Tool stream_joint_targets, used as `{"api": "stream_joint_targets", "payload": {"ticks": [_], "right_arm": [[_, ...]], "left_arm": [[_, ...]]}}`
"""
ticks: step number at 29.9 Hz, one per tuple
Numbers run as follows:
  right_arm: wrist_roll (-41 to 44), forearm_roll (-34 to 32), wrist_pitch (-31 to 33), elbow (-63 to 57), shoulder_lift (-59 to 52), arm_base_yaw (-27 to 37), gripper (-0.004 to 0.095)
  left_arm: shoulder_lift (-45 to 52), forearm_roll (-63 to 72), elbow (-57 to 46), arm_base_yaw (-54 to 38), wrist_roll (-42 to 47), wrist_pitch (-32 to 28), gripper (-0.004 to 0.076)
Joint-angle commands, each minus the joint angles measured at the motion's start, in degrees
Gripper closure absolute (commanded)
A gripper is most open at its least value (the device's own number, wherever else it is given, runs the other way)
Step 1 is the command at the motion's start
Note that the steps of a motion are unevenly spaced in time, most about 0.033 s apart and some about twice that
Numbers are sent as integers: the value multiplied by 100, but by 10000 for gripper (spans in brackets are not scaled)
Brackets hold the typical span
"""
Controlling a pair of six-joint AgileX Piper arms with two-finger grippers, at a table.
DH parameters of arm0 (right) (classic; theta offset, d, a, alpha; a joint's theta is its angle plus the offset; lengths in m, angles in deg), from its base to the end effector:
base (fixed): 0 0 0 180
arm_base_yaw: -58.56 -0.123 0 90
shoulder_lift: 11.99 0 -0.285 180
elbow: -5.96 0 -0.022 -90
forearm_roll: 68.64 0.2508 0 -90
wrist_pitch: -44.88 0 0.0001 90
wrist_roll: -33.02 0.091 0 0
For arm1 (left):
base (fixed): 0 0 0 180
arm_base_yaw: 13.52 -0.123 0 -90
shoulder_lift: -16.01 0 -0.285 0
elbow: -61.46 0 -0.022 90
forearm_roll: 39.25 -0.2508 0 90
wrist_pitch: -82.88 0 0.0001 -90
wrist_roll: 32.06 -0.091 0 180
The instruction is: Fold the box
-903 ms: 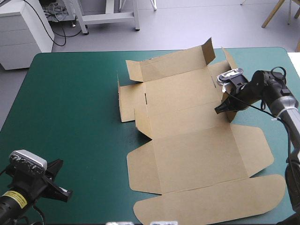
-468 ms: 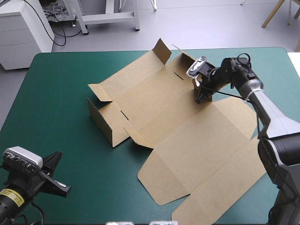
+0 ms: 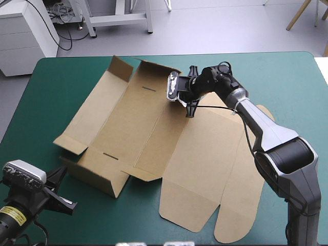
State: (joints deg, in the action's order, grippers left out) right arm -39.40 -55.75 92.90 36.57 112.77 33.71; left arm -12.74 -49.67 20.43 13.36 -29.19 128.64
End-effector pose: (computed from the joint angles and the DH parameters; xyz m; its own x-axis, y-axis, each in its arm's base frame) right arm 0.4202 0.2113 0.2907 0.1415 -0.9089 -0.3923 -0.8613 0.0824 -0.5014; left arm 0.0585 -0.0164 0.3291 -0.3501 0.2635 -0.8989 0.3718 0.9199 0.1249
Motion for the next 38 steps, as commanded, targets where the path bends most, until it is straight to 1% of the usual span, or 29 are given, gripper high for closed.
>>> {"api": "stream_joint_targets", "payload": {"ticks": [1,4,7,12,15,17,20,21,23,26,27,28,29,30,31,34,36,38], "right_arm": [[-671,382,-145,207,-297,-186,928],[-1266,604,90,195,-287,-280,928],[-1634,857,275,195,-287,-291,928],[-1837,943,541,195,-287,-291,928],[-2176,1189,716,195,-285,-291,927],[-2414,1386,739,195,-285,-291,927],[-2257,1454,470,195,-275,-291,918],[-2152,1454,388,195,-275,-291,895],[-2044,1454,331,195,-275,-291,790],[-2044,1468,331,195,-275,-291,548],[-2044,1468,331,195,-290,-291,428],[-2017,1492,331,195,-300,-291,360],[-1907,1503,331,195,-338,-291,298],[-1712,1503,319,195,-372,-291,264],[-1493,1503,303,195,-435,-291,260],[-65,1356,204,195,-637,-280,307],[825,1012,192,195,-820,-280,374],[1456,588,208,195,-1001,-280,455]], "left_arm": [[-48,-57,182,23,28,-479,734],[-48,-57,182,23,28,-546,734],[-48,-57,182,23,28,-546,734],[-48,-71,182,23,28,-546,734],[-48,-83,182,23,28,-570,734],[-48,-107,182,23,28,-585,734],[-48,-104,182,23,28,-585,734],[-48,-104,182,23,28,-585,734],[-48,-104,182,23,28,-585,734],[-48,-104,182,23,28,-585,734],[-48,-104,182,23,28,-585,734],[-48,-104,182,23,28,-585,734],[-48,-104,182,23,28,-585,734],[-48,-104,182,23,28,-585,734],[-48,-104,182,23,28,-585,734],[-48,-104,182,23,28,-599,734],[-48,-104,182,23,28,-648,734],[-48,-104,182,23,28,-668,734]]}}
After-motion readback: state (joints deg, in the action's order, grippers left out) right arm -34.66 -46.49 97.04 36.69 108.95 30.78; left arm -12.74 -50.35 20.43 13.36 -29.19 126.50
